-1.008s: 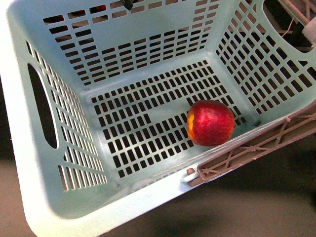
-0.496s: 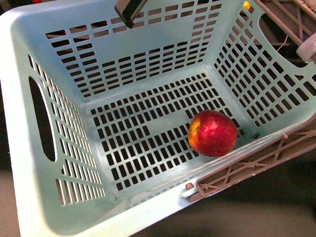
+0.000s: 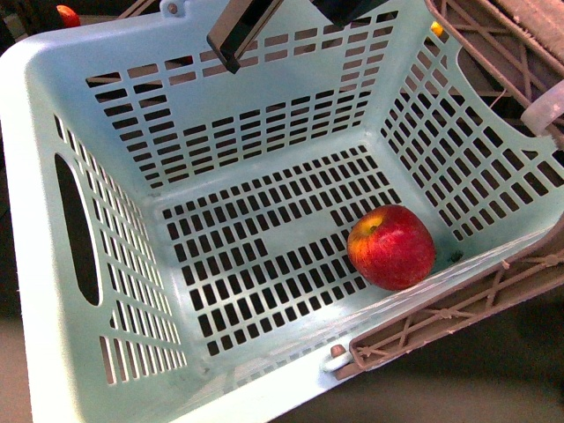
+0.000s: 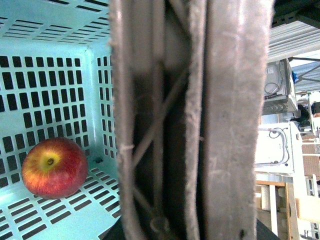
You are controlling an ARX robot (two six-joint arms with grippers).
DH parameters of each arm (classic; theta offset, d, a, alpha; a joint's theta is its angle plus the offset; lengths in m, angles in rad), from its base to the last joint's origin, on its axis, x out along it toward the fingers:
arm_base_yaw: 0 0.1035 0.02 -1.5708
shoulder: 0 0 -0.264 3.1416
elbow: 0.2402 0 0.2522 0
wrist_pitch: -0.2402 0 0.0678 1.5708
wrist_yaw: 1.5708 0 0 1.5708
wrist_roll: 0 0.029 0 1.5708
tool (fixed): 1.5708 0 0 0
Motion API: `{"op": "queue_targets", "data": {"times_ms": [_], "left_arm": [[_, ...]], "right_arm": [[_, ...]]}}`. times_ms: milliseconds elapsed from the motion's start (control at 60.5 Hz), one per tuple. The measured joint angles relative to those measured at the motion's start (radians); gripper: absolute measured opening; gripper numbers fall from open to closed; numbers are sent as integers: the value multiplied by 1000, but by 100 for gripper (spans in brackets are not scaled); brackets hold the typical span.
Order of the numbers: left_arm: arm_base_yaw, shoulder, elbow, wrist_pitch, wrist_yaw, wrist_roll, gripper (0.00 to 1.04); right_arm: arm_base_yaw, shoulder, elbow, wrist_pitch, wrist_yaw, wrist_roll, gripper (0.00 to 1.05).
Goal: Pick apple with right arm and hold basket with left
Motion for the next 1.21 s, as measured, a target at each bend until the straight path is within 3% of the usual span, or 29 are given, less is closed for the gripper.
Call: {"op": "queue_targets", "data": {"times_ms": [149, 264, 694, 1024, 1090, 1206], "left_arm": [[0, 0, 0, 0, 0, 0, 15], [0, 0, 0, 0, 1, 0, 15], [0, 0, 0, 0, 0, 0, 15], [0, 0, 0, 0, 0, 0, 15], [0, 0, 0, 0, 0, 0, 15], [0, 0, 0, 0, 1, 0, 15]], "right_arm": [[0, -38, 0, -39, 0, 0, 2], [0, -172, 0, -193, 0, 0, 2], [0, -196, 0, -203, 0, -1, 3], [0, -197, 0, -203, 0, 0, 55], [0, -197, 0, -203, 0, 0, 72], [0, -197, 0, -203, 0, 0, 91]]}}
